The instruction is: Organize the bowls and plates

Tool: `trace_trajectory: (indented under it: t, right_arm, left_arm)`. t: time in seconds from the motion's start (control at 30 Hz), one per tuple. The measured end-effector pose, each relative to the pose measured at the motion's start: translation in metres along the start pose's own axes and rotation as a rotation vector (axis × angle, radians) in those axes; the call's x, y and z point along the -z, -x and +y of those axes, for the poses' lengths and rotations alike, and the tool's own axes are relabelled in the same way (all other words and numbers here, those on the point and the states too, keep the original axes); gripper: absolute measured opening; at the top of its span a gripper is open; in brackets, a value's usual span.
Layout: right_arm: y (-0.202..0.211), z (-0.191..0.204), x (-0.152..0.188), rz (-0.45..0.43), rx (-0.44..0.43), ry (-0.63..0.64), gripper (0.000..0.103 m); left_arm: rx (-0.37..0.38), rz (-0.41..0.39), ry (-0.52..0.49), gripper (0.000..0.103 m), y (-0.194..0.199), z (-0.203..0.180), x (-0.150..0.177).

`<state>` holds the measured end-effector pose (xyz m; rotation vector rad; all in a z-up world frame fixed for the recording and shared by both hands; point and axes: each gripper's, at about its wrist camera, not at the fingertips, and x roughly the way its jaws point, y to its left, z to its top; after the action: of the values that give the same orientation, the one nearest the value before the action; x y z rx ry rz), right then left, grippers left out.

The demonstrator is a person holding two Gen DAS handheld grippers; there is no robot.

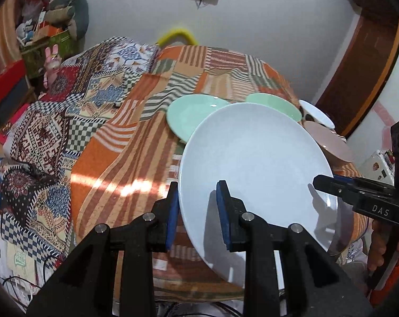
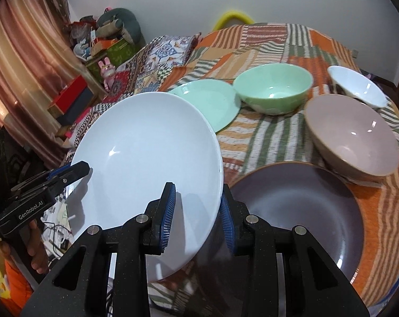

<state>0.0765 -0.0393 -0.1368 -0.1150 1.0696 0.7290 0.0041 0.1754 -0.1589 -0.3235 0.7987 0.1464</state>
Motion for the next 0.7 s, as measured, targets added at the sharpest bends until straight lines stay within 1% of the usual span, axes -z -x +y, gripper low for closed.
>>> trace_trajectory:
  t: [0.53, 0.7]
  right_arm:
    - [0.049, -0.036, 0.020, -0.091, 0.060, -0.070, 0.030]
    - [0.060, -0.050, 0.027, -0.104, 0.082, -0.098, 0.030]
  left_arm:
    - [0.057, -0.005, -0.120, 0.027, 0.005, -0.062, -0.003]
    - [0.082, 0.019, -0.150, 0.027, 0.000, -0.080, -0.001]
